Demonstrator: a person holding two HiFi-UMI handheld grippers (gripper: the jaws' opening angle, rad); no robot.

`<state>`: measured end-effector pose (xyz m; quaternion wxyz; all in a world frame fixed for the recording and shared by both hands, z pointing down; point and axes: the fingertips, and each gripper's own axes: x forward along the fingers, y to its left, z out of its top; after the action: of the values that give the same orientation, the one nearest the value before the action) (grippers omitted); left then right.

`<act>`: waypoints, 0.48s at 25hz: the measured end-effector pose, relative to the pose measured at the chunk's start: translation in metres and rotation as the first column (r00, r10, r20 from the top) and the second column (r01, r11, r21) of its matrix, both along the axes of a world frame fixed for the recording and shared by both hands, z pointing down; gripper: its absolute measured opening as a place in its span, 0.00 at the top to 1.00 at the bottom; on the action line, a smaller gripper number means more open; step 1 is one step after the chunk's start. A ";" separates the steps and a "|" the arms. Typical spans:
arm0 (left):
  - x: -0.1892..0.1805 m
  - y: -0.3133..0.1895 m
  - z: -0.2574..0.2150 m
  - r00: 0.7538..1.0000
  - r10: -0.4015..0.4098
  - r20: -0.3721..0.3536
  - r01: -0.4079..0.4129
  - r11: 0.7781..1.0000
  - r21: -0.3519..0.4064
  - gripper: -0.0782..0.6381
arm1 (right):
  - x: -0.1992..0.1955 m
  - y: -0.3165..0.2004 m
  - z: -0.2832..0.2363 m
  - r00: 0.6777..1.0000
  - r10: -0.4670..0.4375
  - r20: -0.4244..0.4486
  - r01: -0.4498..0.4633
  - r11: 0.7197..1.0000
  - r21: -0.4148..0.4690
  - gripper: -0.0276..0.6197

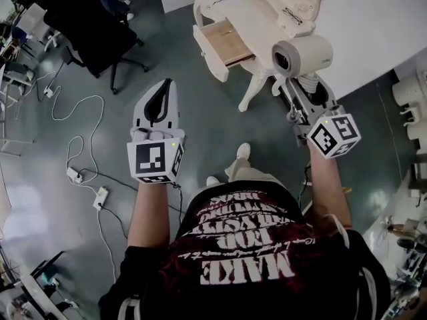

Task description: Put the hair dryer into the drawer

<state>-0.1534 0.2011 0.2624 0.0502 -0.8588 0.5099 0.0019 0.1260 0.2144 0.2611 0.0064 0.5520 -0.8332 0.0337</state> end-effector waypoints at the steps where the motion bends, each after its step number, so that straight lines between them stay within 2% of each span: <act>1: 0.000 0.000 -0.001 1.000 0.000 0.001 0.000 1.000 0.001 0.88 | 0.000 -0.001 -0.001 1.000 -0.001 -0.008 0.001 1.000 0.001 0.61; 6: -0.006 -0.009 0.008 1.000 -0.025 0.005 0.025 0.999 -0.025 0.88 | -0.004 -0.014 0.004 0.999 -0.015 -0.048 0.016 1.000 0.006 0.61; 12: 0.014 -0.032 0.015 0.999 -0.020 0.043 0.022 0.998 -0.052 0.88 | 0.008 -0.036 0.011 0.999 -0.027 -0.041 0.027 1.000 0.002 0.61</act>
<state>-0.1399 0.1690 0.2777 0.0386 -0.8541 0.5177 -0.0304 0.1341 0.1785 0.2723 0.0235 0.5413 -0.8402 0.0212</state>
